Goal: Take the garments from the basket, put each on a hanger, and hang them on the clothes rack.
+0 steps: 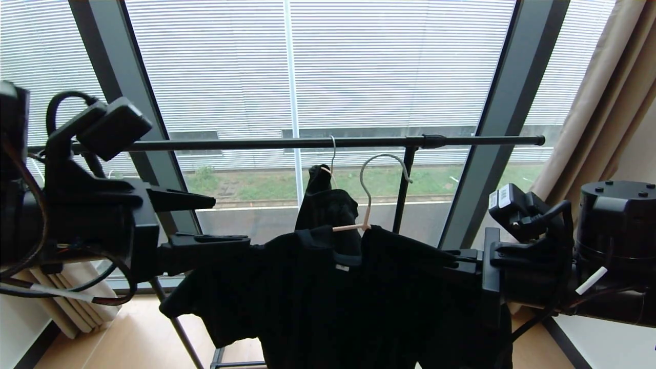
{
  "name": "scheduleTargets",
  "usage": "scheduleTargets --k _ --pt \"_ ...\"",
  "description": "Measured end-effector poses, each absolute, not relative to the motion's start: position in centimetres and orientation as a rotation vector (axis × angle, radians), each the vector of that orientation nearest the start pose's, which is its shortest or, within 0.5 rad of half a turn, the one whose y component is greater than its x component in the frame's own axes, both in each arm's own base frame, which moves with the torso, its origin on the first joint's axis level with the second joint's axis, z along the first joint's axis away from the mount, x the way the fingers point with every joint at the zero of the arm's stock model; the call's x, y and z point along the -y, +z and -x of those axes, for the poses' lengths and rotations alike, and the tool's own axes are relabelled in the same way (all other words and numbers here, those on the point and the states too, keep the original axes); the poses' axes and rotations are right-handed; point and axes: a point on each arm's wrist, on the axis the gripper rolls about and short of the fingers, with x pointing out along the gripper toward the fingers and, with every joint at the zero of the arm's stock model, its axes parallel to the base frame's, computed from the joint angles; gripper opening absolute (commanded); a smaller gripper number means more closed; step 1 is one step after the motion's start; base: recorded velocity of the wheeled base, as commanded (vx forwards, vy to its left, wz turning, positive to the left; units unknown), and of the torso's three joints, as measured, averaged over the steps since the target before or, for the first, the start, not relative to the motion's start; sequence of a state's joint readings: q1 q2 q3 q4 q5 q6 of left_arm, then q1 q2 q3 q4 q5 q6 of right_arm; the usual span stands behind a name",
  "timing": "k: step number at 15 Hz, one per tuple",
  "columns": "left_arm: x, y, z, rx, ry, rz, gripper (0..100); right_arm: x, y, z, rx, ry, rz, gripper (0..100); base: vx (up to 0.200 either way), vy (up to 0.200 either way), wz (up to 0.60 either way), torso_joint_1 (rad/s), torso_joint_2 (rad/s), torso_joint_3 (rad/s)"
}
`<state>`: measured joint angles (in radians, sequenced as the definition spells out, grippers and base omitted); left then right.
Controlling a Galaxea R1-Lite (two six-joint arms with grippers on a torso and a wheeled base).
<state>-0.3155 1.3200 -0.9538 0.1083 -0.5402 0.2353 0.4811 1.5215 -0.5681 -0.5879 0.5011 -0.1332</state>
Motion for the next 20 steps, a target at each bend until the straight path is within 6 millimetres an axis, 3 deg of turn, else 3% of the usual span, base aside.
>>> scheduleTargets --k 2,5,11,17,20 --pt "4.8 23.4 -19.1 -0.336 -0.955 -0.104 100 -11.6 16.5 -21.1 -0.316 0.974 0.114 0 0.0 0.0 0.0 0.0 0.0 0.0" --pt "2.8 22.0 -18.6 -0.337 -1.011 -0.035 100 -10.7 16.4 -21.5 -0.306 0.942 0.125 0 0.0 0.0 0.0 0.0 0.0 0.0" --pt "2.7 19.2 -20.1 -0.317 -1.039 -0.042 100 -7.1 16.8 -21.9 -0.218 0.96 0.152 0 0.0 0.0 0.0 0.0 0.0 0.0" --pt "3.2 17.1 -21.2 -0.402 -1.068 -0.004 100 -6.6 17.1 -21.9 -0.201 0.945 0.152 0 0.0 0.0 0.0 0.0 0.0 0.0" --pt "3.7 17.2 -22.5 -0.383 -1.079 -0.008 100 -6.4 17.4 -21.6 -0.186 0.988 0.142 0 0.0 0.0 0.0 0.0 0.0 0.0"
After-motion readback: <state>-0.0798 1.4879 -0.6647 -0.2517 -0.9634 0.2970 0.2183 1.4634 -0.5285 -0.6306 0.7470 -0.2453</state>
